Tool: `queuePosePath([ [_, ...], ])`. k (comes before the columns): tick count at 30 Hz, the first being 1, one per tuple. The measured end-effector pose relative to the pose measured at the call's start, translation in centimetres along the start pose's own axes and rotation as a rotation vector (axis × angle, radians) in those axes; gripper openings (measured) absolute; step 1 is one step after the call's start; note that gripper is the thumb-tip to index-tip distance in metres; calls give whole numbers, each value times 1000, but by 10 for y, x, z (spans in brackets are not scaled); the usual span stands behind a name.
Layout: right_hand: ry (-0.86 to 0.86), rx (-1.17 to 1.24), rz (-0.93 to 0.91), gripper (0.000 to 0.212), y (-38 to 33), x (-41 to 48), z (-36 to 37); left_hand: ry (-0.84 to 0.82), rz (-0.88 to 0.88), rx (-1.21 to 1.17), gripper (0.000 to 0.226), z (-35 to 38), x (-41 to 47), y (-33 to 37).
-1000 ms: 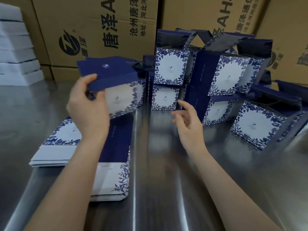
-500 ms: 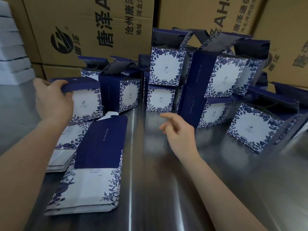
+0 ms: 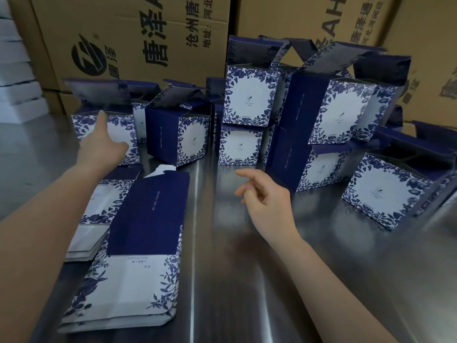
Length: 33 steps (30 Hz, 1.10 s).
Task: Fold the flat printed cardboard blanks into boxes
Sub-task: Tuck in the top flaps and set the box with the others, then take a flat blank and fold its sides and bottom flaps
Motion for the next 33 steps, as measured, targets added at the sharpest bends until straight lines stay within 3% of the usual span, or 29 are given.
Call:
queuePosePath([
  [5,-19,17,7,37,0,1,2,-181,-38,43,69,17,10,-10],
  [10,-57,24,-6,41,-2,1,4,-229,8,23,62,30,-3,-11],
  [14,-97,26,8,36,0,0,9,-170,103,183,38,38,-32,8],
  [18,-152,31,48,39,0,-1,16,-245,129,360,29,54,-77,29],
  [20,-191,33,76,39,0,-2,19,-318,122,488,33,67,-103,37],
  [26,-266,24,119,44,1,-4,23,-504,62,786,77,99,-162,48],
  [33,-305,22,153,44,4,-4,25,-557,92,797,62,107,-178,54],
])
Point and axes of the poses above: each hand's wrist, its own x-axis towards the middle knuckle, its own z-axis out of the palm, y = z × x, the point moved 5 cm from there along x, towards the middle knuckle, and after that the axes turned 15 degrees about -y, right-handed, at the moved point
